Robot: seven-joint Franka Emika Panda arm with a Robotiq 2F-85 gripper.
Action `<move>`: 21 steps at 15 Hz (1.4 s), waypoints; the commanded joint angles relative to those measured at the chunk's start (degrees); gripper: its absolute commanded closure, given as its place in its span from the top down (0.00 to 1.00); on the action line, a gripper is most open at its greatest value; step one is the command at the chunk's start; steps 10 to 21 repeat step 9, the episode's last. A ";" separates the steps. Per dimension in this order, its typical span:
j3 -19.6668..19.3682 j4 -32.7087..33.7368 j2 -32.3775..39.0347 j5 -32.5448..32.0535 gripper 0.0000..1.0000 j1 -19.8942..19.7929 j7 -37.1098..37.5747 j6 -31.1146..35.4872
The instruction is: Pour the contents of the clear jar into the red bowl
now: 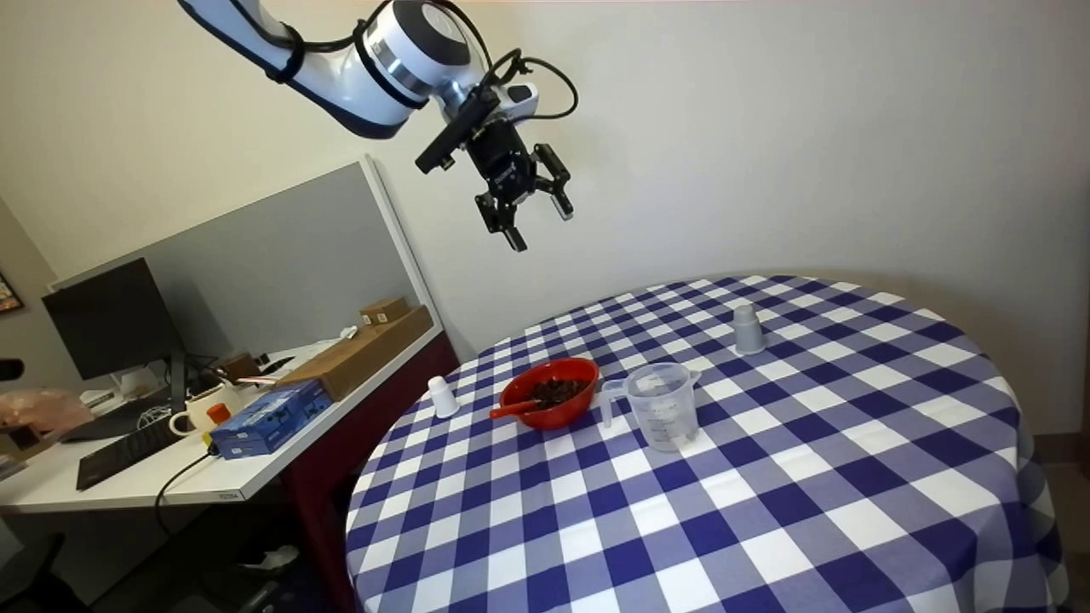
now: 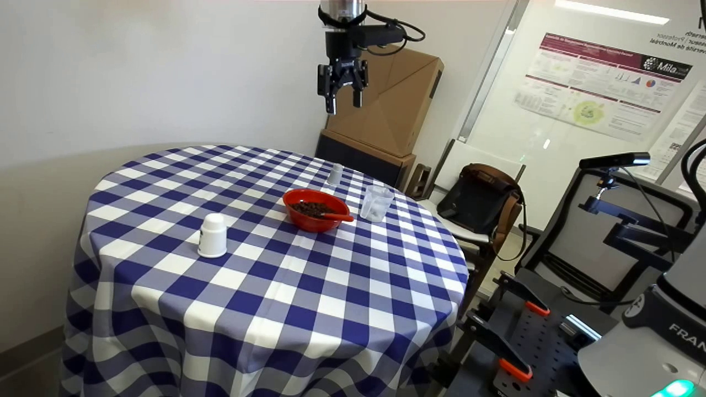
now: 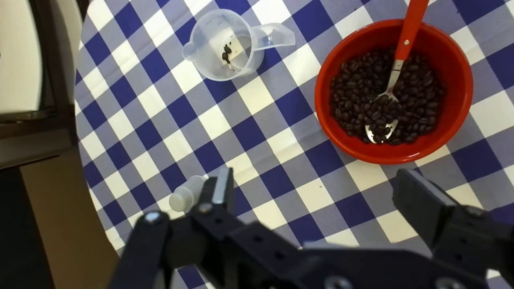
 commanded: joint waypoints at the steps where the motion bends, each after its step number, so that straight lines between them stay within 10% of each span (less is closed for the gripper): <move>1: 0.82 -13.91 -9.28 2.23 1.00 -1.74 -1.51 6.73; 21: 0.71 -19.12 -12.03 4.63 1.00 -3.04 -3.90 7.33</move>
